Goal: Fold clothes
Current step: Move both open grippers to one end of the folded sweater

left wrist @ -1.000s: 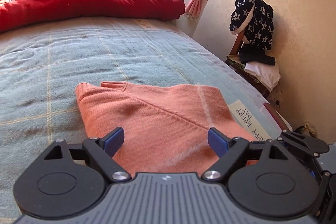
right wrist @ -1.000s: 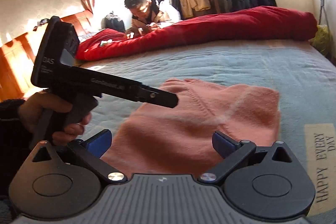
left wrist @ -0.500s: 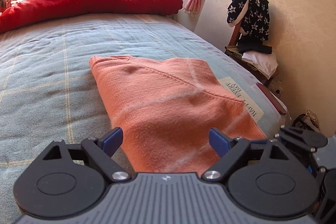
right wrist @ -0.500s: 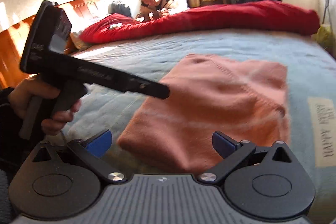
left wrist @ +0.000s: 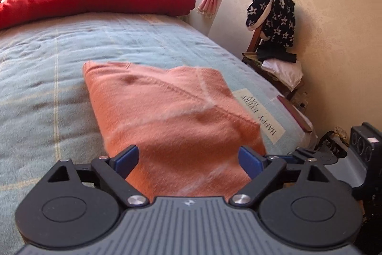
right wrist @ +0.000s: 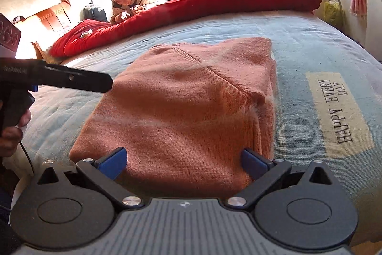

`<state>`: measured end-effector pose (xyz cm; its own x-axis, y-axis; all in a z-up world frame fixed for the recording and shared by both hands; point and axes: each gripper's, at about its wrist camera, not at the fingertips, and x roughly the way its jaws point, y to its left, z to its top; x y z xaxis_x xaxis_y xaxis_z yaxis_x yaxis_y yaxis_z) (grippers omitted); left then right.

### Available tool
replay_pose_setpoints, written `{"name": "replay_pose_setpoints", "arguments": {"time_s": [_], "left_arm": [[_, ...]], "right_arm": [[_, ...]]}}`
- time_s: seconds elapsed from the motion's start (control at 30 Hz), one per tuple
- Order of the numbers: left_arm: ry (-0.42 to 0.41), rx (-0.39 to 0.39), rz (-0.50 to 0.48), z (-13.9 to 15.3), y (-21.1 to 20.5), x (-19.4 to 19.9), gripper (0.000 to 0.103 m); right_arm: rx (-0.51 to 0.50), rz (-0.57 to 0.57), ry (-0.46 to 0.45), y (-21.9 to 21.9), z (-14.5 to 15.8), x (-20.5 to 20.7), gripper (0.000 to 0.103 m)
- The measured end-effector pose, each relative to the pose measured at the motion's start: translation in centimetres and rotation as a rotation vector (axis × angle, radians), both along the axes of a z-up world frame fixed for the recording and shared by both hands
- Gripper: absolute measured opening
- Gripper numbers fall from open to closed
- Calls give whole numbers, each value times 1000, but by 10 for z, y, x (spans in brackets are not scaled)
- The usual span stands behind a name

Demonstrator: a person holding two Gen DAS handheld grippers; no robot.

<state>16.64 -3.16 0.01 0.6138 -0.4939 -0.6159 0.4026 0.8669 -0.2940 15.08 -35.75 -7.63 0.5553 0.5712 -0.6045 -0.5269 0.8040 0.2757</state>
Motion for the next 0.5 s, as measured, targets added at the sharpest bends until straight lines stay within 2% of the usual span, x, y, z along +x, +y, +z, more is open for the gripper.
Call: {"name": "replay_pose_setpoints", "arguments": {"time_s": [0.1,0.17,0.23,0.27,0.4,0.5], "left_arm": [[1,40,-6,1,-10,19,94],[58,35,3,-14,-12,34,95],[64,-23,14,-30,-8,39,102],[53,-55,20,-34,-6,38,102],[76,-99,32,-25,0,40,102],[62,-99,33,-13,-1,46,102]], "right_arm": [[21,2,-17,-2,-3,-2,103],[5,19,-42,0,-4,-5,103],[-6,28,-56,1,-4,-8,103],[-5,27,-52,1,-2,-8,103],[41,17,-24,-4,14,1,103],[57,22,-91,-1,32,14,103]]}}
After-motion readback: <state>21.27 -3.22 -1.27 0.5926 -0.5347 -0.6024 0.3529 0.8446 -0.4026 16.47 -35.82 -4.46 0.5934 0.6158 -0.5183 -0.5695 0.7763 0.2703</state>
